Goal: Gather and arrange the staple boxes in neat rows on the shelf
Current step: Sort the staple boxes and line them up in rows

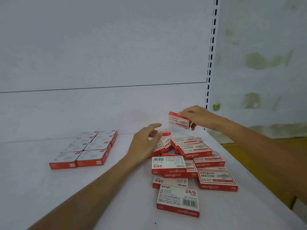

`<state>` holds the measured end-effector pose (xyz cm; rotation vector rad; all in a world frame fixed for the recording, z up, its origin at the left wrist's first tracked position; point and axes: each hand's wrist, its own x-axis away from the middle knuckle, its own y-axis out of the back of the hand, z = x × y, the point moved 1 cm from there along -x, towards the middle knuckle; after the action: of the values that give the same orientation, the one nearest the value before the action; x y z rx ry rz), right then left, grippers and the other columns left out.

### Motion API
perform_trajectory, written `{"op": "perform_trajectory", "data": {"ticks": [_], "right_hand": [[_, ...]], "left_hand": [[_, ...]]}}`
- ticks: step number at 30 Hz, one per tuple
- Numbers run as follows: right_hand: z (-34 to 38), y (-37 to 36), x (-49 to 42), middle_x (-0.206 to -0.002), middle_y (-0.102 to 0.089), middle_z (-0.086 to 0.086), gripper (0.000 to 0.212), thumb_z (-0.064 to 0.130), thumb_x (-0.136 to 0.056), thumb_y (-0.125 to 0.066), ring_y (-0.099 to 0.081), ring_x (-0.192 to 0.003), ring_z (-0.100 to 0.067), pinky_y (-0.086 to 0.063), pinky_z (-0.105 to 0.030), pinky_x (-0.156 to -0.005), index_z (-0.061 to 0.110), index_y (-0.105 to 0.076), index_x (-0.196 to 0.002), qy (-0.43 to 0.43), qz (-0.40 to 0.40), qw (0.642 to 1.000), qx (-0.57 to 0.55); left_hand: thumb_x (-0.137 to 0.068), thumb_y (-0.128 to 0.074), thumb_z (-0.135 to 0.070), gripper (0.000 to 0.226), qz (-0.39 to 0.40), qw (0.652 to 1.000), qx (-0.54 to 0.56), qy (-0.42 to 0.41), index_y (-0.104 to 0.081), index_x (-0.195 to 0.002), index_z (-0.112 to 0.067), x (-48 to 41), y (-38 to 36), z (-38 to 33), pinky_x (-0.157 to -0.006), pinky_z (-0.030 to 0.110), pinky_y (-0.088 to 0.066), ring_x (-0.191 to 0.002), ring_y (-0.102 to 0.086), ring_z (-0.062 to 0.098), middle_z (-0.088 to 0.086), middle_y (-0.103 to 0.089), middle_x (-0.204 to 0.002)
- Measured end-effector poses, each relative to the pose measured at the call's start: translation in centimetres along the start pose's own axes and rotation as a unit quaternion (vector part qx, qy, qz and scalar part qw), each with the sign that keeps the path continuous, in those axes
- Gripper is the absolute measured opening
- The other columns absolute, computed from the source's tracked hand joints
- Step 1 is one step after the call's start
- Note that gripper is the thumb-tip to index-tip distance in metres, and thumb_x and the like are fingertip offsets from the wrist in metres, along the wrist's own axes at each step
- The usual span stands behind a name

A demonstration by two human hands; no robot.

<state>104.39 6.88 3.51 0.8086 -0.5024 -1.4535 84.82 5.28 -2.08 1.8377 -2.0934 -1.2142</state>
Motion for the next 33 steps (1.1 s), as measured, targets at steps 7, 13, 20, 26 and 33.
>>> {"op": "perform_trajectory", "data": {"ticks": [7, 13, 20, 26, 33], "right_hand": [[2.8, -1.7, 1.7, -0.078, -0.070, -0.009, 0.036, 0.034, -0.098, -0.039, -0.062, -0.059, -0.016, -0.045, -0.021, -0.057, 0.007, -0.064, -0.099, -0.008, 0.062, 0.980, -0.190], [2.7, -1.9, 2.5, -0.108, -0.065, 0.006, 0.039, 0.034, -0.079, -0.070, -0.070, -0.080, -0.012, -0.055, -0.021, -0.070, 0.024, -0.055, -0.114, 0.098, -0.007, 0.991, -0.088], [2.3, -2.3, 2.9, -0.118, -0.062, 0.006, 0.046, 0.026, -0.077, -0.073, -0.056, -0.082, -0.002, -0.039, -0.002, -0.065, 0.022, -0.059, -0.121, 0.164, -0.116, 0.978, 0.064], [1.3, -1.1, 2.9, -0.111, -0.067, 0.001, 0.047, 0.020, -0.076, -0.075, -0.059, -0.081, -0.005, -0.041, 0.004, -0.065, 0.018, -0.061, -0.120, 0.130, -0.171, 0.977, 0.020], [-1.3, -1.1, 2.3, -0.118, -0.066, -0.003, 0.048, 0.021, -0.079, -0.072, -0.057, -0.084, -0.004, -0.040, -0.005, -0.074, 0.014, -0.059, -0.124, 0.082, -0.150, 0.984, 0.040]], "left_hand": [[-0.093, -0.049, -0.032, 0.047, -0.050, 0.990, 0.131, 0.005, -0.036, -0.137, -0.030, 0.4, -0.7, -1.5, -0.059, -0.001, -0.045, -0.092, -0.058, 0.005, -0.004, -0.059, -0.122], [-0.090, -0.055, -0.033, 0.035, -0.122, 0.969, 0.202, 0.067, -0.050, -0.124, -0.031, 0.3, 0.0, -1.1, -0.053, 0.005, -0.044, -0.079, -0.062, 0.002, -0.004, -0.067, -0.096], [-0.085, -0.063, -0.030, 0.025, -0.156, 0.958, 0.229, 0.075, -0.049, -0.105, -0.031, 0.5, -0.2, -1.1, -0.049, 0.006, -0.045, -0.070, -0.062, -0.002, -0.019, -0.060, -0.084], [-0.093, -0.047, -0.032, 0.033, -0.088, 0.983, 0.158, 0.032, -0.048, -0.126, -0.033, 0.4, -0.5, -1.3, -0.057, -0.002, -0.043, -0.086, -0.051, -0.009, -0.019, -0.048, -0.115], [-0.096, -0.042, -0.032, 0.034, -0.016, 1.000, 0.020, -0.005, -0.052, -0.128, -0.030, 0.3, -0.3, -0.2, -0.089, 0.014, -0.038, -0.103, -0.048, -0.004, -0.011, -0.051, -0.121]]}}
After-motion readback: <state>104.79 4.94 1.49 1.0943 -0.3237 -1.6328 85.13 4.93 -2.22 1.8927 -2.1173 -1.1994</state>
